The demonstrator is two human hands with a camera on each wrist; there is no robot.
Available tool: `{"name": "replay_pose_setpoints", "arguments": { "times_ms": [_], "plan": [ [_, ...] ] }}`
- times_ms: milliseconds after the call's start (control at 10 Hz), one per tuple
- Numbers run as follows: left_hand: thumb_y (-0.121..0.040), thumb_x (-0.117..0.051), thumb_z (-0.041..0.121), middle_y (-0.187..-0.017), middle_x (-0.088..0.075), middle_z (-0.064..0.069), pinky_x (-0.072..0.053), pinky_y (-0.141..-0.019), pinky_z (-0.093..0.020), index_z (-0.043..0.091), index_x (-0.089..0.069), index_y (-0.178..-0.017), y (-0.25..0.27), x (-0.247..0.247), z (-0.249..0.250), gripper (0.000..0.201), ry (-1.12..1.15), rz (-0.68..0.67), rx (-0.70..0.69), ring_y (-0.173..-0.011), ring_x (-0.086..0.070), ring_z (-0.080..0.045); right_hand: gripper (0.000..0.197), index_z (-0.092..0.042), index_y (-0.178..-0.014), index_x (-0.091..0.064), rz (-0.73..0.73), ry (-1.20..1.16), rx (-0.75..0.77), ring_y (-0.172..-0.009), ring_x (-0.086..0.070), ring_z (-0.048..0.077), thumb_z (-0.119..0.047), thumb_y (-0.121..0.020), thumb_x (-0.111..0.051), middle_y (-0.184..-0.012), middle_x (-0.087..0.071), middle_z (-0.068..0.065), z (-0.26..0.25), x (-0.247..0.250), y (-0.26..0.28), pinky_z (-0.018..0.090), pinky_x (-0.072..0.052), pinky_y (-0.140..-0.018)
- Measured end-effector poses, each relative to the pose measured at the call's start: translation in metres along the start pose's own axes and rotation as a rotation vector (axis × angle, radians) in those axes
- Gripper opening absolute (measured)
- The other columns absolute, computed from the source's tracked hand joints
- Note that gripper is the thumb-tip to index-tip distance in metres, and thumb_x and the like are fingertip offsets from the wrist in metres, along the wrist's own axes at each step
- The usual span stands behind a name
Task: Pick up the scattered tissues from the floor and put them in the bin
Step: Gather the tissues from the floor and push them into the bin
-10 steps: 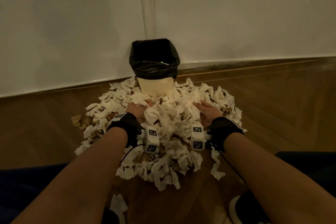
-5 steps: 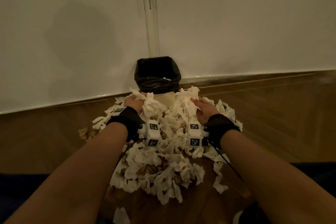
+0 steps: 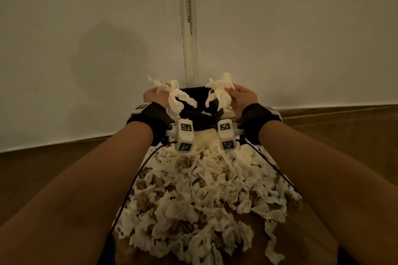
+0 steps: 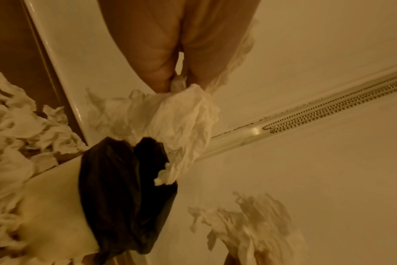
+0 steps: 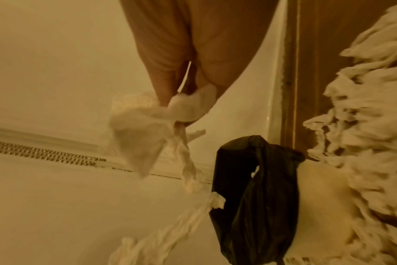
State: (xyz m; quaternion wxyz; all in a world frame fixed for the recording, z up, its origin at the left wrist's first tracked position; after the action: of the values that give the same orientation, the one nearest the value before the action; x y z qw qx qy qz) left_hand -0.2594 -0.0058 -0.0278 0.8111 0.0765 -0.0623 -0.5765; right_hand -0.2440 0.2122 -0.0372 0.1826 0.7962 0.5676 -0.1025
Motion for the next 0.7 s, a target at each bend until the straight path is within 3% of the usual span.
{"name": "replay_pose_setpoints", "arguments": {
  "times_ms": [100,200,300,400,500,600,700],
  "plan": [
    [-0.088,-0.059,0.014,-0.125,-0.059,-0.020,-0.048,-0.090,-0.035,-0.002,-0.056,-0.121,-0.012,-0.010,0.012,0.037,-0.048,0.016,0.019,-0.111,-0.058,-0.034,0.030,0.007,-0.113,-0.062,0.012,0.032,0.055,-0.083,-0.062,0.025,0.006,-0.083,-0.062,-0.107,-0.063,0.020,-0.005,-0.012,-0.024,0.041,-0.050,-0.093],
    [-0.090,-0.057,0.018,-0.102,-0.067,-0.011,-0.048,-0.073,-0.019,0.005,-0.067,-0.095,-0.042,-0.025,0.012,0.017,-0.021,-0.002,-0.043,-0.087,-0.059,-0.025,0.019,-0.004,-0.100,-0.068,0.032,0.113,0.086,-0.082,-0.065,0.021,0.001,-0.081,-0.067,-0.100,-0.068,0.014,0.002,-0.016,-0.054,0.034,-0.054,-0.083],
    [-0.095,-0.049,0.022,-0.114,-0.061,-0.009,-0.042,-0.077,-0.022,0.004,-0.059,-0.115,-0.057,-0.034,0.008,0.028,-0.142,0.062,-0.049,-0.104,-0.057,-0.027,0.017,-0.007,-0.095,-0.070,0.080,0.182,0.072,-0.076,-0.066,0.018,-0.001,-0.079,-0.069,-0.099,-0.071,0.014,0.021,-0.013,-0.084,0.032,-0.055,-0.078],
    [-0.096,-0.046,0.032,-0.136,-0.049,-0.012,-0.038,-0.098,-0.032,0.009,-0.049,-0.128,-0.065,-0.041,-0.008,0.039,-0.258,0.078,0.032,-0.124,-0.047,-0.029,0.020,-0.007,-0.099,-0.071,0.101,0.290,0.040,-0.074,-0.065,0.017,-0.004,-0.080,-0.069,-0.101,-0.071,0.014,0.045,-0.010,-0.102,0.028,-0.054,-0.074],
    [-0.097,-0.048,0.020,-0.137,-0.049,-0.016,-0.047,-0.079,-0.025,0.003,-0.044,-0.135,-0.076,-0.047,-0.030,0.042,-0.161,-0.093,0.117,-0.118,-0.055,-0.028,0.027,-0.005,-0.111,-0.068,0.090,0.345,-0.008,-0.086,-0.067,0.022,-0.008,-0.085,-0.064,-0.109,-0.069,0.013,0.066,-0.010,-0.110,0.029,-0.055,-0.080],
    [-0.099,-0.040,0.019,-0.099,-0.062,-0.011,-0.043,-0.057,-0.021,0.004,-0.058,-0.111,-0.076,-0.050,-0.049,0.026,-0.101,-0.085,0.145,-0.068,-0.055,-0.014,0.030,-0.003,-0.118,-0.060,0.006,0.757,-0.017,-0.112,-0.057,0.029,-0.018,-0.096,-0.047,-0.120,-0.061,0.013,0.071,-0.015,-0.107,0.030,-0.045,-0.091],
    [-0.101,-0.032,0.036,-0.105,-0.057,-0.010,-0.049,-0.075,-0.022,0.011,-0.058,-0.102,-0.071,-0.056,-0.055,0.036,0.019,-0.193,0.237,-0.090,-0.058,-0.020,0.029,-0.001,-0.101,-0.062,-0.140,1.177,0.042,-0.100,-0.056,0.028,-0.021,-0.098,-0.040,-0.106,-0.060,0.014,0.073,-0.025,-0.098,0.033,-0.042,-0.086]
  ]
}}
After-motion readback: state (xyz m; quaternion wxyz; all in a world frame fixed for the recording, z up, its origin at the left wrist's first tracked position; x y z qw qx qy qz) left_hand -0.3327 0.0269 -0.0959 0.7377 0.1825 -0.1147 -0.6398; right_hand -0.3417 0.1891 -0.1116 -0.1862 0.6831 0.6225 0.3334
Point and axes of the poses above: each hand's wrist, its own y-axis away from the middle knuckle, its own x-axis out of the back of the hand, z = x × y, the point moved 2 cm from there along -y, towards the middle knuckle
